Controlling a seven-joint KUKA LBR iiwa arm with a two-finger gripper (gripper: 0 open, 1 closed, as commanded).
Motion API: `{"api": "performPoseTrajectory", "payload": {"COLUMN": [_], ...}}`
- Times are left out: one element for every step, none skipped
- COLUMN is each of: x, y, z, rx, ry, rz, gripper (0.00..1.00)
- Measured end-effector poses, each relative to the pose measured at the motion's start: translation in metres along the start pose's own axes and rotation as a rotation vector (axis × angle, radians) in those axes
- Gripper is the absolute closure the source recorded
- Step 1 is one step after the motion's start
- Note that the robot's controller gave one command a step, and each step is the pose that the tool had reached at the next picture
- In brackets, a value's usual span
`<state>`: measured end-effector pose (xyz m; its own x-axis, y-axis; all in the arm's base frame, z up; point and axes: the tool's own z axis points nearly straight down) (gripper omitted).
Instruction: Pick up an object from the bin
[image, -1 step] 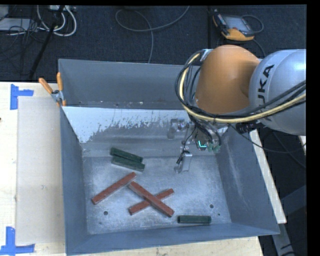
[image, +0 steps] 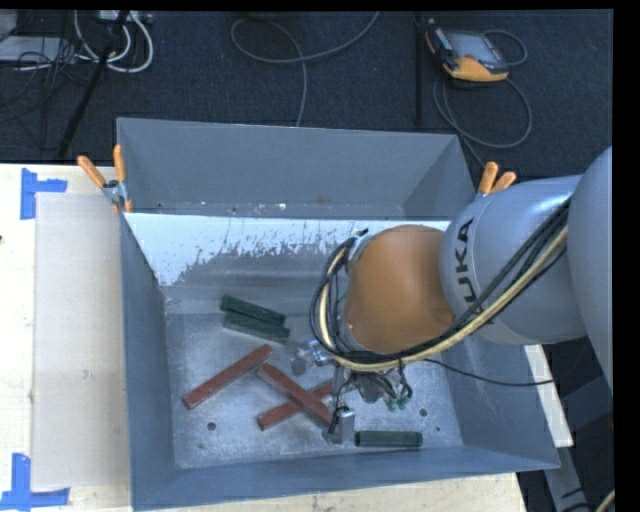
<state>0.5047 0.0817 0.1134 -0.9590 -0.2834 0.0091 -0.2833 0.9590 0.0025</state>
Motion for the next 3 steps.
{"api": "performPoseTrajectory", "payload": {"x": [-0.002,-0.003,-0.049], "y": [0.016,0.015,0.04], "z": [0.047,0.044,-0.137], "rx": [0.0,0.001,0.003], "ry": [-0.003,-0.006,-0.019], "rz": [0.0,0.004,-0.105], "gripper": [0.0,1.0,1.0]}}
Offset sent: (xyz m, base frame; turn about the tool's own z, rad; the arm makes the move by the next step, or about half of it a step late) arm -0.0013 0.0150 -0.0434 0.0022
